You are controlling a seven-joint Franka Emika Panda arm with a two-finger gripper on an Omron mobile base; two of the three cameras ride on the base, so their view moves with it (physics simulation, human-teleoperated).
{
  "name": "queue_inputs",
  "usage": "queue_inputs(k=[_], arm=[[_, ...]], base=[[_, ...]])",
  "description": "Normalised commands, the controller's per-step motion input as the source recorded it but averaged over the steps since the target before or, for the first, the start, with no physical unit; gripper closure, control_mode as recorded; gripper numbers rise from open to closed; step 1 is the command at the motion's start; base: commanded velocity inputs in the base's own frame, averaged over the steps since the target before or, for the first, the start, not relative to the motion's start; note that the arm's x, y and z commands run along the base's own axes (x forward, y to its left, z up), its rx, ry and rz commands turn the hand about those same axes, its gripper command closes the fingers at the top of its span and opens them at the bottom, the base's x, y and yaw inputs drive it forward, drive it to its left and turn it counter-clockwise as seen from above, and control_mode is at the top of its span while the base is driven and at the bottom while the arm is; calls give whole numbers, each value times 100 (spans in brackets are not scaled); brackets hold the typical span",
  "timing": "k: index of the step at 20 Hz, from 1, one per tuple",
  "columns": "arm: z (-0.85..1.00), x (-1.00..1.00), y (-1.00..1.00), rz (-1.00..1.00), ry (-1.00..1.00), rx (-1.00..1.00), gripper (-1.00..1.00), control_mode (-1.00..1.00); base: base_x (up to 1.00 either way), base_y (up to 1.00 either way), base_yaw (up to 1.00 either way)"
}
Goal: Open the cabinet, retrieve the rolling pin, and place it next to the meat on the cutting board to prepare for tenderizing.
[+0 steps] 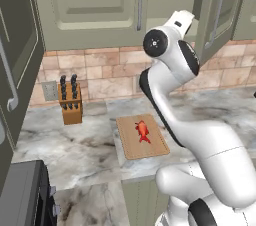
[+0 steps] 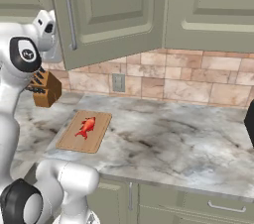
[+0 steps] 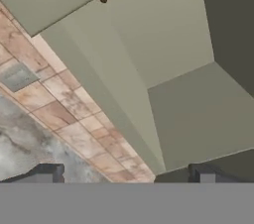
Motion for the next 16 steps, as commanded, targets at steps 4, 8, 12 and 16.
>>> queue_inputs(k=[4,8,12,16], arm=[[-8,-30,-47,-13,0,0,-100,-100],[0,-33,-67,-12,-2,0,-100,-100],[0,-42,-81,-11,-5,0,-100,-100],[0,-37,-93,-10,-5,0,-100,-100]], base=[[0,0,0],[0,0,0],[0,0,0],[0,0,0]])
